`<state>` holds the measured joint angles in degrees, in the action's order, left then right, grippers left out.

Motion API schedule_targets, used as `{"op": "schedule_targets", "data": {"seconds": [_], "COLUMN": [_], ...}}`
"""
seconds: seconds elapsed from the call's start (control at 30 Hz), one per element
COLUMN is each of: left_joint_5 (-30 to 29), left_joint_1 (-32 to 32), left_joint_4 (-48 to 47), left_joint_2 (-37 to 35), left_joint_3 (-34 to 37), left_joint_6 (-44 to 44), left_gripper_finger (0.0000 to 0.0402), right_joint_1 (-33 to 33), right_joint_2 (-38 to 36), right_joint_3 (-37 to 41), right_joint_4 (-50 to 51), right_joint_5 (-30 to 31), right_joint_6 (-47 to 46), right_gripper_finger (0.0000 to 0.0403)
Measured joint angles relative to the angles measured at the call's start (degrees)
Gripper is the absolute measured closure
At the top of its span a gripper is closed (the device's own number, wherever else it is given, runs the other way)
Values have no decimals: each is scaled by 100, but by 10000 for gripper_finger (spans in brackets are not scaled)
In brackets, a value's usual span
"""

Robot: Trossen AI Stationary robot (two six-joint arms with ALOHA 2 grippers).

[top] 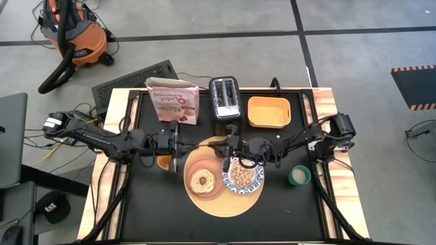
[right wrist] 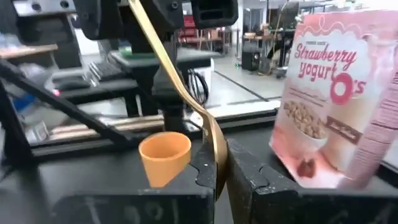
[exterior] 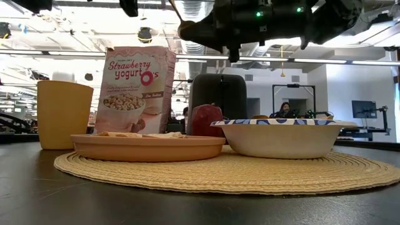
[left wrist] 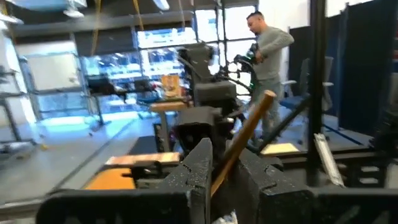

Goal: Arrange a breakfast setting
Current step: Move the spoon beside the bowl on the table mat

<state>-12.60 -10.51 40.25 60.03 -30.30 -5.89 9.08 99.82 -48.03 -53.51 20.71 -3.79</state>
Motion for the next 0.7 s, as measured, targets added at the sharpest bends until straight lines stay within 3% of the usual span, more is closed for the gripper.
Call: {"op": "schedule_targets", "data": {"seconds": [0.23,0.43,0.57,0.7], "left_joint_5": [-161,-156,-319,-490], "left_joint_1": [-2,1,1,3], "left_joint_4": [-757,-2798,-4161,-4873], "left_joint_2": [-308,-1221,-1595,-1444], "left_joint_3": [-1,-7,-265,-764], "left_joint_6": [402,982,1267,1184], "left_gripper_finger": [309,241,227,226], "right_joint_1": [43,94,118,82], "right_joint_2": [-628,-1636,-2256,-2575], "right_joint_3": [10,14,15,-59], "right_joint_4": [1508,3740,5131,6229], "right_joint_5": [446,631,551,600], "right_joint_6": [282,182,-83,-286], "right_gripper_finger": [360,363,363,363]}}
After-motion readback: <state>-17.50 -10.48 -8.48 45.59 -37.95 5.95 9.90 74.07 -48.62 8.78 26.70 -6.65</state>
